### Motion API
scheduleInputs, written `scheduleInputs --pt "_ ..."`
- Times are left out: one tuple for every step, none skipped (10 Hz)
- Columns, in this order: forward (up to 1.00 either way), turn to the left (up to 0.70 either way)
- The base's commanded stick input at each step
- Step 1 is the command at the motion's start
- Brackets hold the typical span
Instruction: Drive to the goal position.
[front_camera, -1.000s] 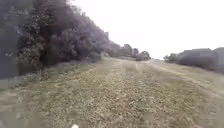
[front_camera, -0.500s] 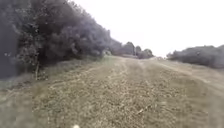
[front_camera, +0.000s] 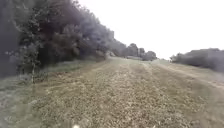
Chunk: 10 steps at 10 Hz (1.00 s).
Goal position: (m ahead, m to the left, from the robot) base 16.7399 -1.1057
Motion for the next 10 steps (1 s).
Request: scheduleInputs --pt "0.60 0.00" --pt "0.60 0.00" --pt "0.60 0.00" --pt "0.60 0.00" --pt "0.60 0.00" --pt "0.60 0.00" --pt "0.60 0.00" --pt "0.60 0.00" --pt "0.60 0.00" --pt "0.60 0.00"
